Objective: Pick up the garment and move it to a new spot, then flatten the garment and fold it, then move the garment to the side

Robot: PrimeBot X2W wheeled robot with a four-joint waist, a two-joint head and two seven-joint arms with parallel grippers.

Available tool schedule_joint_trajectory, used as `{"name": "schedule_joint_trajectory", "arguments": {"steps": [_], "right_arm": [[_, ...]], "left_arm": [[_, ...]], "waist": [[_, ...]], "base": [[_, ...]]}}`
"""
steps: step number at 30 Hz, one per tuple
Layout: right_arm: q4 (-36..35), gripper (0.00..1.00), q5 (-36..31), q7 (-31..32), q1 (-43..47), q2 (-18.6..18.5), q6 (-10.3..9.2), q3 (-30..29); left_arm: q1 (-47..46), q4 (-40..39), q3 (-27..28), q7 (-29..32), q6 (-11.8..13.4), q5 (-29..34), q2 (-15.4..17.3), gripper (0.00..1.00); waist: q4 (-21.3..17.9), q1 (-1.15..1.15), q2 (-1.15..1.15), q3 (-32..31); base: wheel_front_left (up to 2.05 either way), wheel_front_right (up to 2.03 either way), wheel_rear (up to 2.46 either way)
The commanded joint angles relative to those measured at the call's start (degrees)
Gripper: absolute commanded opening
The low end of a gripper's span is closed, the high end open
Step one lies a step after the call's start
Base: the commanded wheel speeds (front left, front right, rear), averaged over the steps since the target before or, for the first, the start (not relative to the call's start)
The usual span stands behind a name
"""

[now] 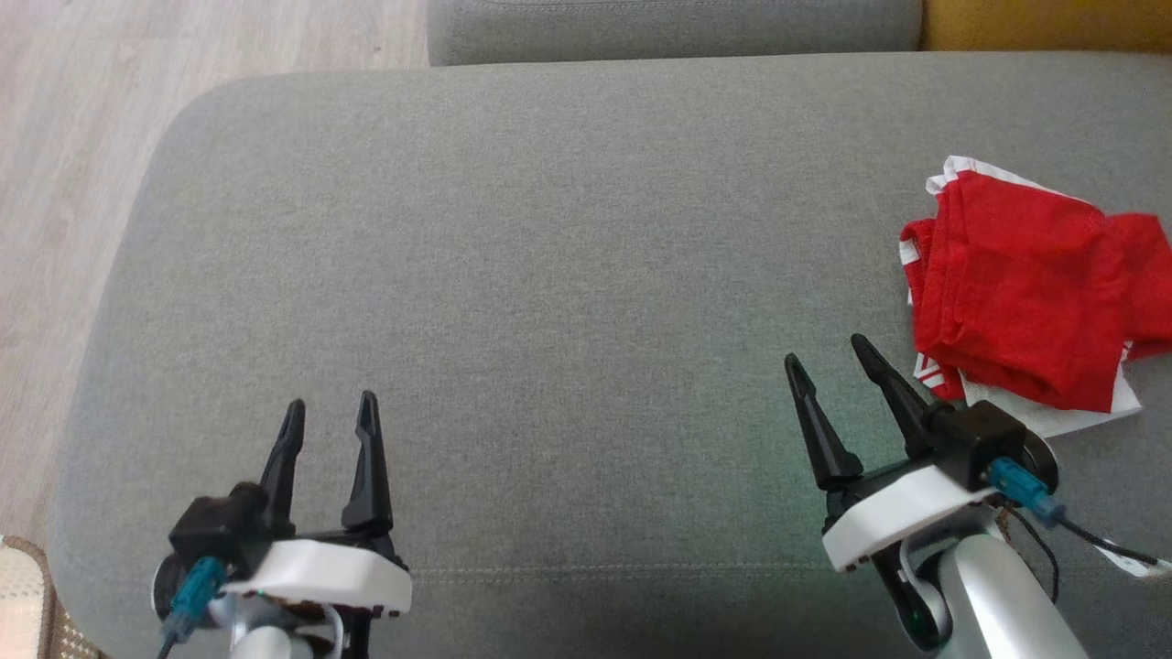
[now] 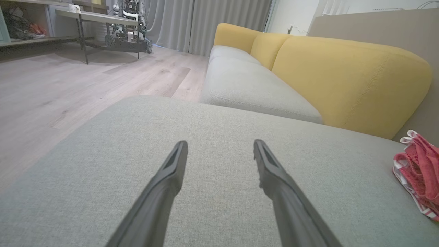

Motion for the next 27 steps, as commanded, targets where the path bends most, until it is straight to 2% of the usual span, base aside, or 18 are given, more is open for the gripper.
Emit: {"name": "schedule_joint_trajectory", "arguments": {"steps": [1, 8, 12, 16, 27], "right_arm": [[-1.59, 1.0, 0.42, -0.66, -1.25, 0.62, -0.02, 1.17], [-1.44, 1.0, 0.5, -0.71, -1.53, 0.62, -0.02, 1.2], [-1.5, 1.0, 0.31, -0.74, -1.76, 0.62, -0.02, 1.11], [-1.45, 1.0, -0.04, -0.75, -1.95, 0.62, -0.02, 1.07], [-1.57, 1.0, -0.27, -0.79, -2.03, 0.62, -0.02, 0.94]], "left_arm": [[-1.37, -2.68, 2.28, -0.13, 0.38, 0.5, 0.11, 1.0], [-1.01, -3.01, 2.51, -0.13, 1.0, 0.28, 0.11, 1.0], [-1.15, -3.5, 2.78, -0.13, 0.07, 0.45, 0.11, 1.0], [-1.01, -3.98, 2.7, -0.13, -2.23, -0.91, 0.1, 1.0], [-0.95, -3.42, 4.64, -0.13, -3.83, -4.2, 0.1, 1.0]], "waist": [[-0.02, 0.0, 0.0, 0.09], [-0.08, 0.0, 0.0, 0.55], [-0.07, 0.0, 0.0, 0.85], [-0.02, 0.0, 0.0, 1.17], [0.08, 0.0, 0.0, 1.53]], "base": [[0.0, 0.0, 0.0], [0.0, 0.0, 0.0], [0.0, 0.0, 0.0], [0.0, 0.0, 0.0], [0.0, 0.0, 0.0]]}}
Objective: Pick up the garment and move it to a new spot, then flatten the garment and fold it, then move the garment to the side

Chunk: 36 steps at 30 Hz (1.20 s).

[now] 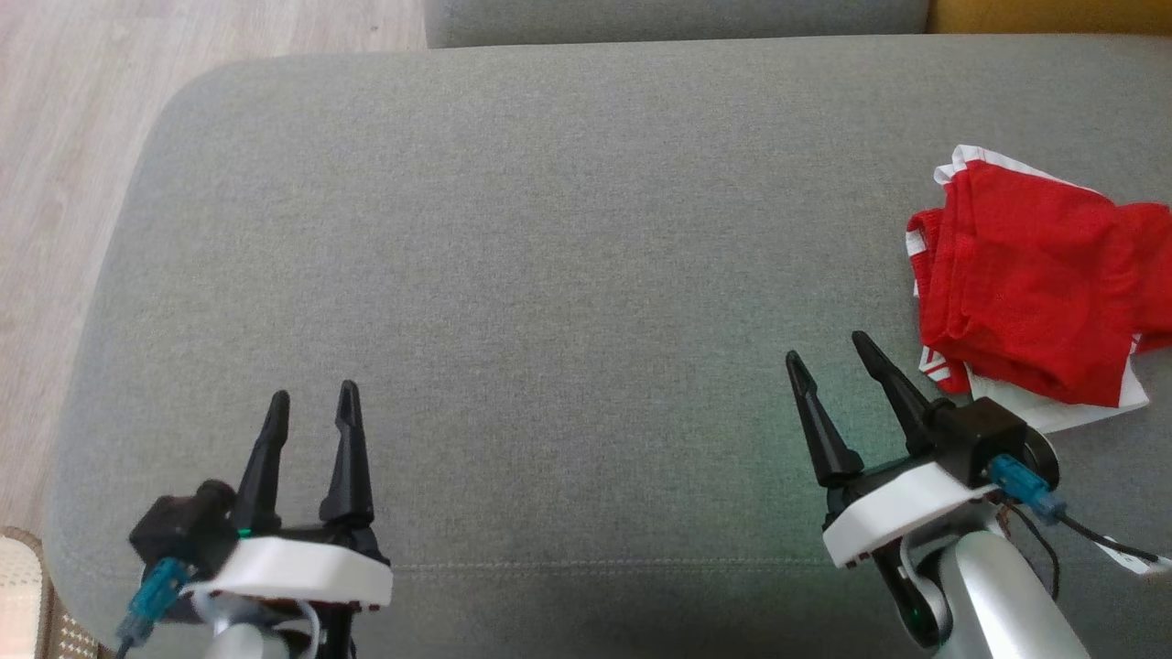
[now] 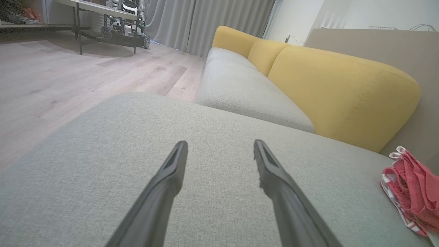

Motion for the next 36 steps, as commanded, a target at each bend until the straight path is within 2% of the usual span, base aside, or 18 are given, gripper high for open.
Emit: {"name": "schedule_joint_trajectory", "arguments": {"steps": [1, 27, 28, 32, 36], "right_arm": [[-1.82, 1.0, -0.23, -0.71, -1.68, 0.61, -0.02, 1.07], [-1.49, 1.0, -0.53, -0.74, -1.55, 0.61, -0.02, 1.66], [0.28, 0.0, -0.03, -0.21, 0.05, -0.01, 0.0, 0.3], [3.53, 0.0, 0.32, -0.08, 1.65, -0.01, 0.0, 0.51], [3.21, 0.0, 3.21, 0.41, 1.77, -0.14, 0.0, 0.27]], "left_arm": [[-0.92, -1.98, 2.59, -0.13, -0.6, -0.36, 0.12, 1.0], [-0.1, -1.53, 2.62, -0.13, -4.81, -5.68, 0.11, 1.0], [1.25, 0.46, 1.0, -0.01, -4.62, -5.54, -0.01, 0.0], [2.06, 4.01, 0.98, 0.27, -4.62, -5.81, -0.06, 0.0], [1.79, 4.05, 1.23, 0.8, -4.67, -8.1, 0.07, 0.0]], "waist": [[0.0, 0.0, 0.0, 0.04], [-0.07, 0.0, 0.0, -0.48], [-0.07, 0.0, 0.0, -0.51], [-0.09, 0.0, 0.0, -0.54], [-0.19, 0.0, 0.0, -0.66]], "base": [[0.0, 0.0, 0.0], [0.0, 0.0, 0.0], [0.0, 0.0, 0.0], [0.0, 0.0, 0.0], [0.0, 0.0, 0.0]]}}
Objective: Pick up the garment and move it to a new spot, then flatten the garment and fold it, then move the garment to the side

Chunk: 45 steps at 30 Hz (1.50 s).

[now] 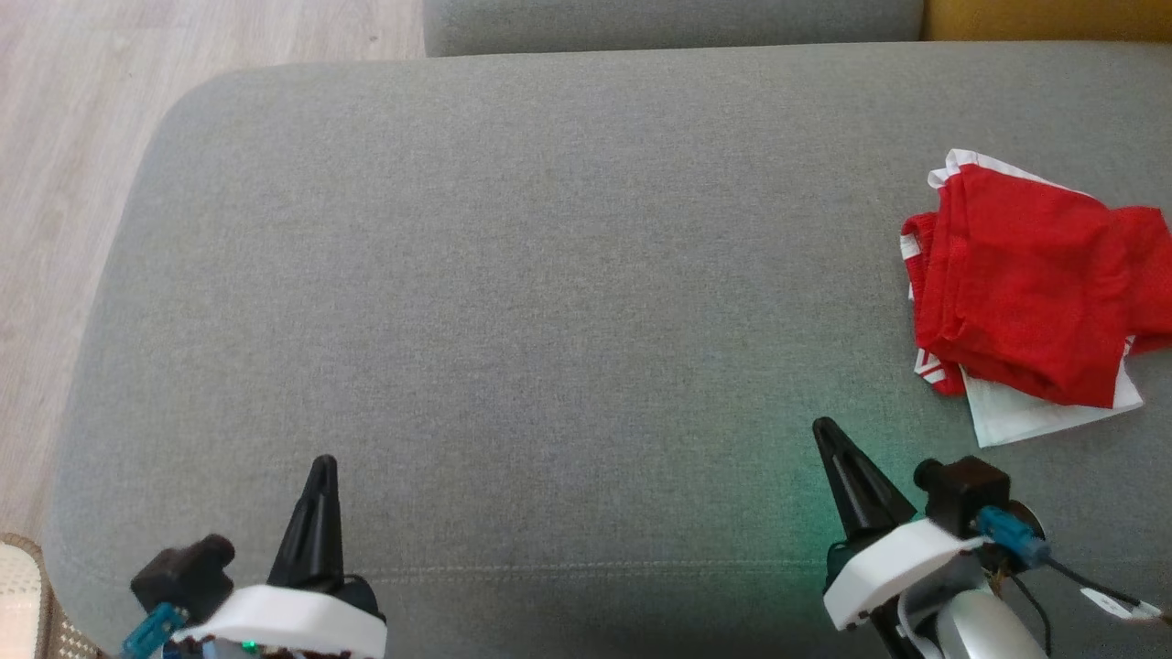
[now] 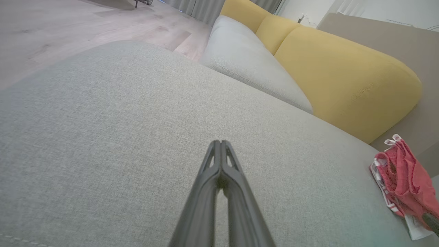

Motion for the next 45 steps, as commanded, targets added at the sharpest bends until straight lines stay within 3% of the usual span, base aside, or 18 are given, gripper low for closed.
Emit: {"name": "schedule_joint_trajectory", "arguments": {"steps": [1, 45], "right_arm": [[-2.25, 0.0, 2.32, 0.2, -2.43, -0.15, 0.0, -0.34], [-4.48, 0.0, 33.21, 6.32, -2.16, -1.07, -0.01, -3.85]], "left_arm": [[-1.91, -1.9, 0.33, 0.19, -0.07, -1.71, 0.19, 0.0], [-5.71, -0.07, 3.73, 6.58, -1.06, -26.35, 1.22, 0.0]], "waist": [[-0.05, 0.0, 0.0, -0.06], [-1.13, 0.0, 0.0, -1.43]], "base": [[0.0, 0.0, 0.0], [0.0, 0.0, 0.0]]}}
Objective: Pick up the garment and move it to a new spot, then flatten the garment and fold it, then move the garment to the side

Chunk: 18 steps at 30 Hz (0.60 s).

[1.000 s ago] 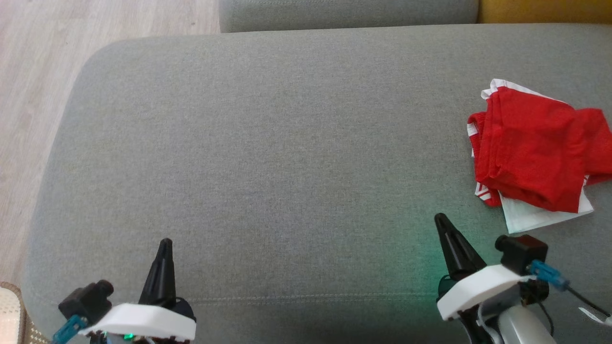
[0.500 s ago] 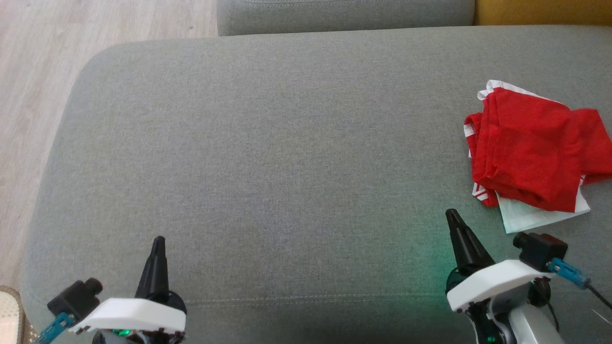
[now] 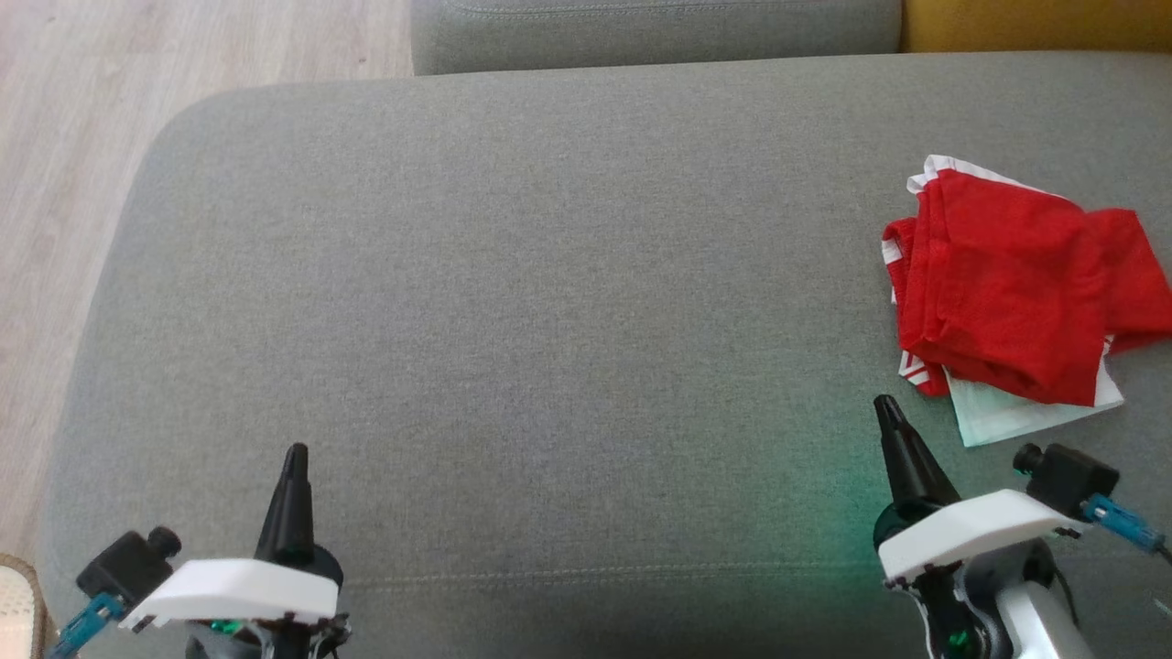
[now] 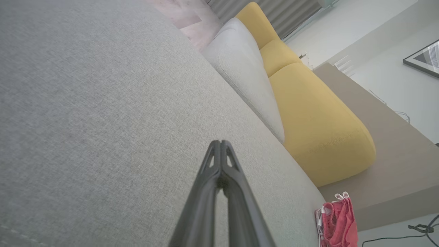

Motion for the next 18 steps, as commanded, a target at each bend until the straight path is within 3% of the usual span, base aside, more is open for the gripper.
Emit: {"name": "schedule_joint_trajectory", "arguments": {"steps": [1, 18], "right_arm": [[-2.18, 0.0, 1.81, 0.28, -2.06, -0.75, -0.01, -0.06], [-3.01, 0.0, 12.76, 2.74, -1.94, -0.85, -0.01, -1.64]], "left_arm": [[-2.75, -1.56, 1.59, 0.29, -0.31, -1.38, 0.79, 0.0], [-4.09, -0.99, 3.08, 2.81, -0.65, -10.1, 0.97, 0.0]], "waist": [[-0.03, 0.0, 0.0, -0.04], [-0.42, 0.0, 0.0, -0.53]], "base": [[0.0, 0.0, 0.0], [0.0, 0.0, 0.0]]}}
